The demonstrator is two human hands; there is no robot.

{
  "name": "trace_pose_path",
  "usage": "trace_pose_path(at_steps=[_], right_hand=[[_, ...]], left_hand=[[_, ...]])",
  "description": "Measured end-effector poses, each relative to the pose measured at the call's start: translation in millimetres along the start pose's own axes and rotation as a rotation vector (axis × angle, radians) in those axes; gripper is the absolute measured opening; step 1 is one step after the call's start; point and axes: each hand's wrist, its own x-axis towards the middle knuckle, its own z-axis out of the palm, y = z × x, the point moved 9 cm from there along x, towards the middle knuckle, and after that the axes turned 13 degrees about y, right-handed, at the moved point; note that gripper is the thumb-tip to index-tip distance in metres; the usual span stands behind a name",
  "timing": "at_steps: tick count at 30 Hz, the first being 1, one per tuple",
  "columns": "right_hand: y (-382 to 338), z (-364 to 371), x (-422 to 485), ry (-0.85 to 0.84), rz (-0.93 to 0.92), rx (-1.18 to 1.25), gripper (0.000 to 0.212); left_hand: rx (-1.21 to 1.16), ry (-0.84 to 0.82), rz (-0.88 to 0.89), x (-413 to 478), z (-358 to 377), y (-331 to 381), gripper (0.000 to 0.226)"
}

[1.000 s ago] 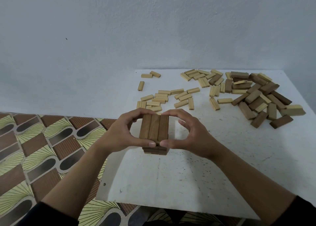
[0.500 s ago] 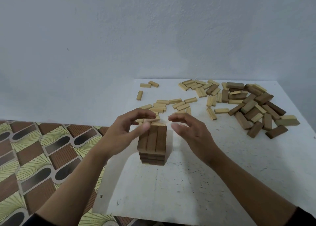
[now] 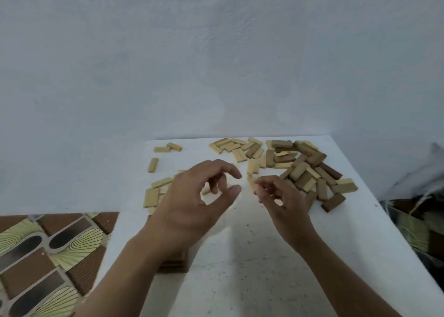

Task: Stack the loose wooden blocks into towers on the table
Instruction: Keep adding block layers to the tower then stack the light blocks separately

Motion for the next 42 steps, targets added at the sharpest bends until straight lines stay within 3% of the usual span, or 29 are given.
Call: trace_pose_path(at_steps=[7, 10, 13, 21, 32, 38, 42], right_hand=[[65, -77, 3, 0.151, -0.115, -0.460, 0.011], [100, -85, -7, 0.076, -0.126, -0.652, 0.021], [110, -75, -21, -0.017, -0.259, -0.788, 0.039], [121, -72, -20, -0.020, -0.212, -0.639, 0.044], [89, -41, -38, -0.144, -0.213, -0.340, 0.029], [64, -7, -55, -0.282, -0.198, -0.174, 0.025], [60, -9, -40, -0.257, -0.169, -0.090, 0.020]], left_hand=[[0.004, -0.084, -0.148, -19, 105, -3, 0.015], [0.075, -0.126, -0.196, -30, 160, -32, 0.026], [0.237, -0.247, -0.181, -43, 208, -60, 0.043], [0.449, -0.399, 0.074, -40, 254, -75, 0.068], [0.292, -0.243, -0.018, -85, 182, -85, 0.041], [0.299, -0.240, -0.045, -100, 148, -99, 0.042], [0.305, -0.242, 0.005, -105, 141, -103, 0.046]])
